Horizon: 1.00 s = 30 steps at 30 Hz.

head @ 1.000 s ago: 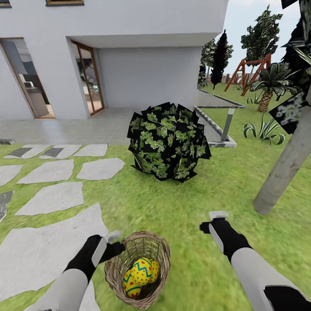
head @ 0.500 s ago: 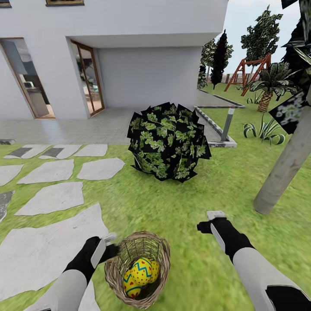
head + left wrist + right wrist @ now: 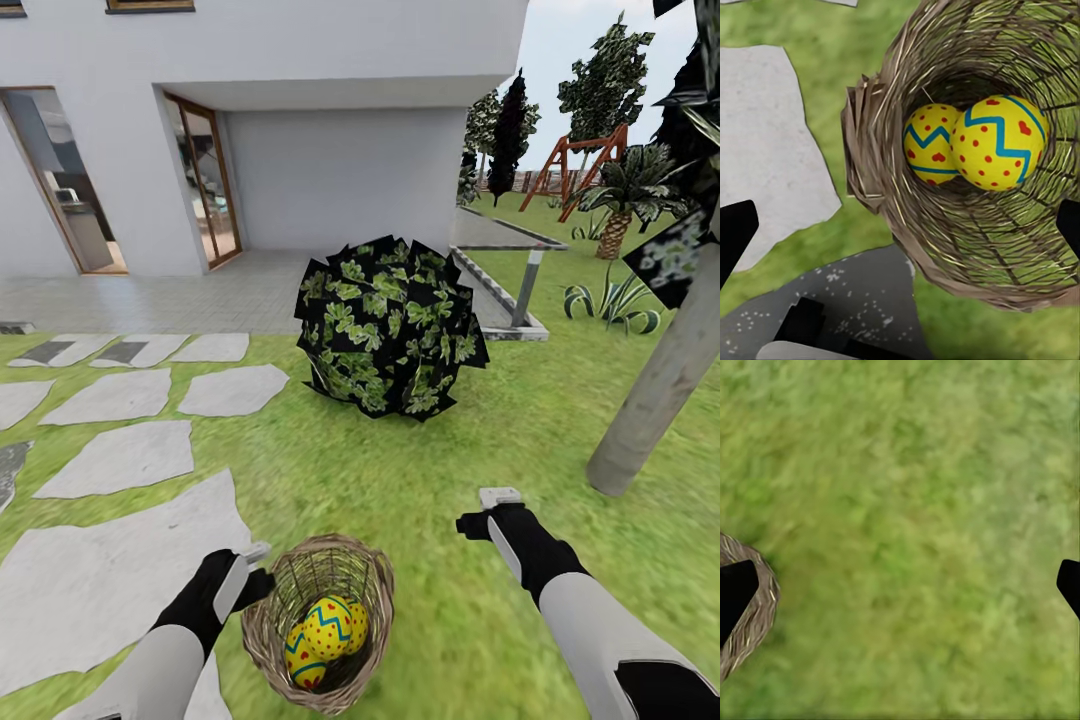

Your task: Take the three Easter eggs out of the wicker basket on the lawn in the garden, then place them on the lawn next to a single tree (choose any tree) so that all three eggs are next to the same tree and none are left in the basket.

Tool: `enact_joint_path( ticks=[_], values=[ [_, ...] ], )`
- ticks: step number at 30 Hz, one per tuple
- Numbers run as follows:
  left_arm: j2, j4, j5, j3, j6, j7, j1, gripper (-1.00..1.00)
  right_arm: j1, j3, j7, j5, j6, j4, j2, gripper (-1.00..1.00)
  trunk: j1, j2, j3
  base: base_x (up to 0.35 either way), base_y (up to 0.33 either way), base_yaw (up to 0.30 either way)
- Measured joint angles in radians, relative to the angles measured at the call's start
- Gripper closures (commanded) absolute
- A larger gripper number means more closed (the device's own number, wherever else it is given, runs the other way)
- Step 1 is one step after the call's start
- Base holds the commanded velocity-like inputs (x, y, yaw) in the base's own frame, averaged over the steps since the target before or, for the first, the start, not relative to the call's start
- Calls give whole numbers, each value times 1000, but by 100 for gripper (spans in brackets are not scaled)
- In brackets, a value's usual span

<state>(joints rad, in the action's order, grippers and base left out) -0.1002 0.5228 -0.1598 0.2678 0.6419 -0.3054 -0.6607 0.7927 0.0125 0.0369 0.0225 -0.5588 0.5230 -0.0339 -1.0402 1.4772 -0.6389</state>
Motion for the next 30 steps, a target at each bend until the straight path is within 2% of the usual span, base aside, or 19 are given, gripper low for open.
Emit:
enact_joint_path(
  ticks=[8, 16, 18, 25, 30],
  values=[
    [0, -1, 0, 0, -1, 2, 0, -100, 0, 0, -1, 0, 1, 3, -3, -100, -31, 56, -25, 0, 0, 0],
    [2, 1, 0, 0, -2, 2, 0, -100, 0, -2, -9, -3, 1, 22, -17, -100, -61, 112, -50, 0, 0, 0],
    [4, 2, 0, 0, -3, 2, 0, -100, 0, -4, -26, -3, 1, 25, -21, -100, -69, 126, -56, 0, 0, 0],
    [7, 9, -1, 0, -37, 3, 0, -100, 0, -10, -161, -6, 1, 28, -72, -100, -96, 175, -78, 0, 0, 0],
    [7, 10, -1, 0, -45, 3, 0, -100, 0, -11, -179, -8, 1, 28, -80, -100, -115, 210, -94, 0, 0, 0]
  ],
)
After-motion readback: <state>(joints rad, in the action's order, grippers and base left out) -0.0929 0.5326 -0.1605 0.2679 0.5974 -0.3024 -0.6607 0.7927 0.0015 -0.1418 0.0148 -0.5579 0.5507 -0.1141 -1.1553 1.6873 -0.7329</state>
